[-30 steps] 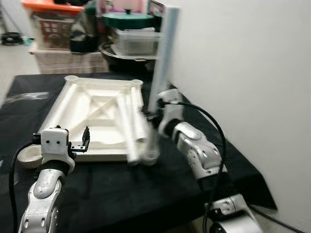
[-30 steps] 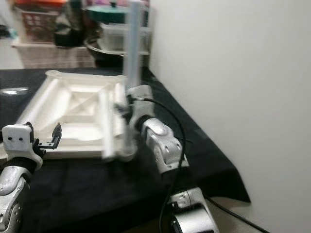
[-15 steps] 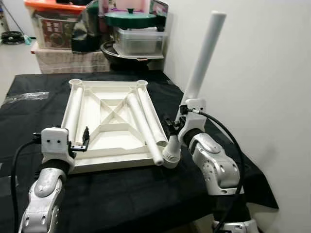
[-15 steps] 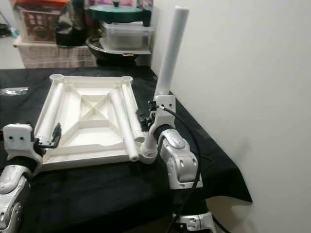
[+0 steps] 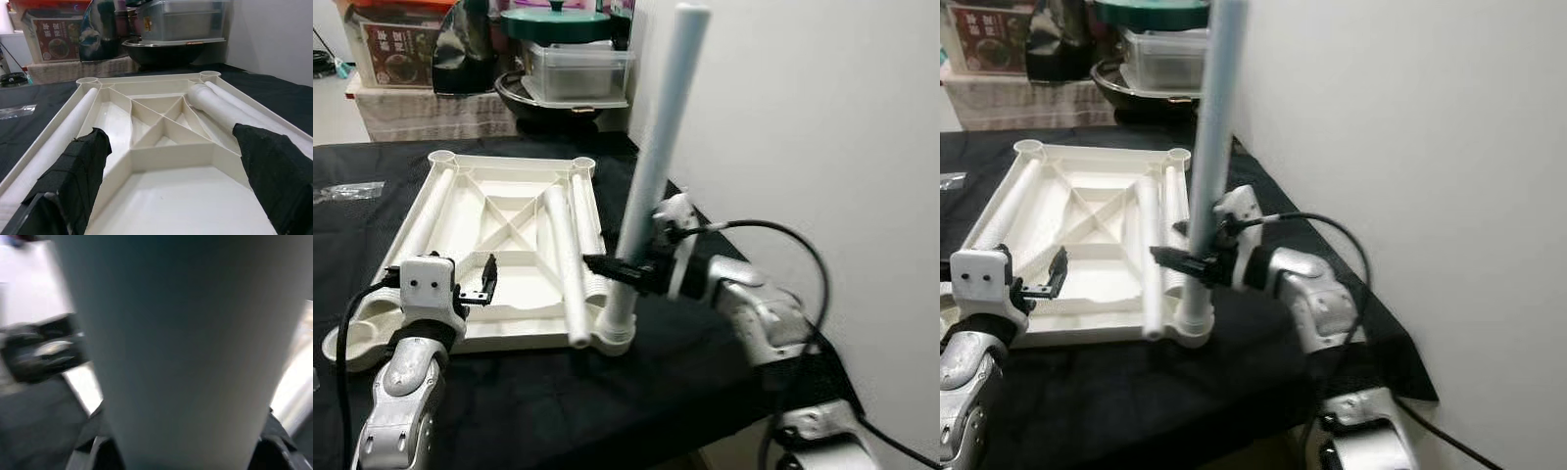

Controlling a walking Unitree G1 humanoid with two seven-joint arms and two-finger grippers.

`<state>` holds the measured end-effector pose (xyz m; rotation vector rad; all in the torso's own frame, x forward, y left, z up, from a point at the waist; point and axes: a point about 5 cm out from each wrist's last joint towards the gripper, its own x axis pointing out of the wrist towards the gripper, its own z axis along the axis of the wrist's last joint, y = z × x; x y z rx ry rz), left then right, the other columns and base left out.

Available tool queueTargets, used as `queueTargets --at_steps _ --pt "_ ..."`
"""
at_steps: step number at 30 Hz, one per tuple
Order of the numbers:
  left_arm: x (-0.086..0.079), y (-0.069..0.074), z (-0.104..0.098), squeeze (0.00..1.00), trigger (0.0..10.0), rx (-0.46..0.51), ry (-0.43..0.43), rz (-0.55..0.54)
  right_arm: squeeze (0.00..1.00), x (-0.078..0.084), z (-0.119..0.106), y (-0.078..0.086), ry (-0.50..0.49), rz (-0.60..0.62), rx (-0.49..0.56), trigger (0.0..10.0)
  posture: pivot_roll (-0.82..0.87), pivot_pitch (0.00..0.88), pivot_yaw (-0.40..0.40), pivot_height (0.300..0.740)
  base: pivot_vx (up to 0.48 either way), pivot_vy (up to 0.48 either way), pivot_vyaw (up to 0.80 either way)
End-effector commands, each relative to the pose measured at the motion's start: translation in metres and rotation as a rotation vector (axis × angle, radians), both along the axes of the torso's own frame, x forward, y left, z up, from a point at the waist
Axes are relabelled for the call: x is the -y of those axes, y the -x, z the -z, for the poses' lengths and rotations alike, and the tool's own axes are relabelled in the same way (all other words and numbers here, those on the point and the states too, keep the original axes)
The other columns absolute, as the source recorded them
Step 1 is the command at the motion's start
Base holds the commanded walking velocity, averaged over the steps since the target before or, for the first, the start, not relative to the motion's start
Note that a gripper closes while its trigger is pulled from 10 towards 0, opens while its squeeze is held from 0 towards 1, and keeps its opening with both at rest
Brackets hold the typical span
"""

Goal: Building children table

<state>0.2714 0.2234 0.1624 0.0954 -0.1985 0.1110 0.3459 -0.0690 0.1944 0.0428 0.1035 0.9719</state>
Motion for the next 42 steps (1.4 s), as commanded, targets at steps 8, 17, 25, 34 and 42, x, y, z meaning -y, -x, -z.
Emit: queueTargets --at_steps 8,17,25,34,42 --pt "-0.001 0.003 0.003 0.0 10.0 -0.008 -0.014 -0.006 0.0 0.074 0.044 -0.03 0.106 0.957 -0.229 0.0 0.12 0.0 -0.13 0.74 0.0 0.0 0.0" --pt "0.005 -0.002 0.004 0.0 10.0 -0.017 -0.01 0.022 0.0 0.038 0.048 0.002 -0.02 0.669 -0.204 10.0 0.09 0.0 -0.108 0.74 0.0 0.0 0.0" --pt "0.004 -0.003 0.002 0.0 10.0 -0.009 -0.008 0.021 0.0 0.043 0.013 -0.017 -0.097 0.486 -0.088 10.0 0.09 0.0 -0.117 0.74 0.0 0.0 0.0" --pt "0.002 0.0 0.002 0.0 10.0 -0.004 -0.01 0.009 0.0 0.025 -0.021 0.012 -0.144 -0.236 0.083 10.0 0.13 0.0 -0.142 0.74 0.0 0.0 0.0" --pt "-0.002 0.003 0.002 0.0 10.0 -0.01 -0.016 0.0 0.0 0.003 0.004 0.002 -0.084 -0.103 0.019 0.0 0.13 0.0 -0.134 0.74 0.0 0.0 0.0"
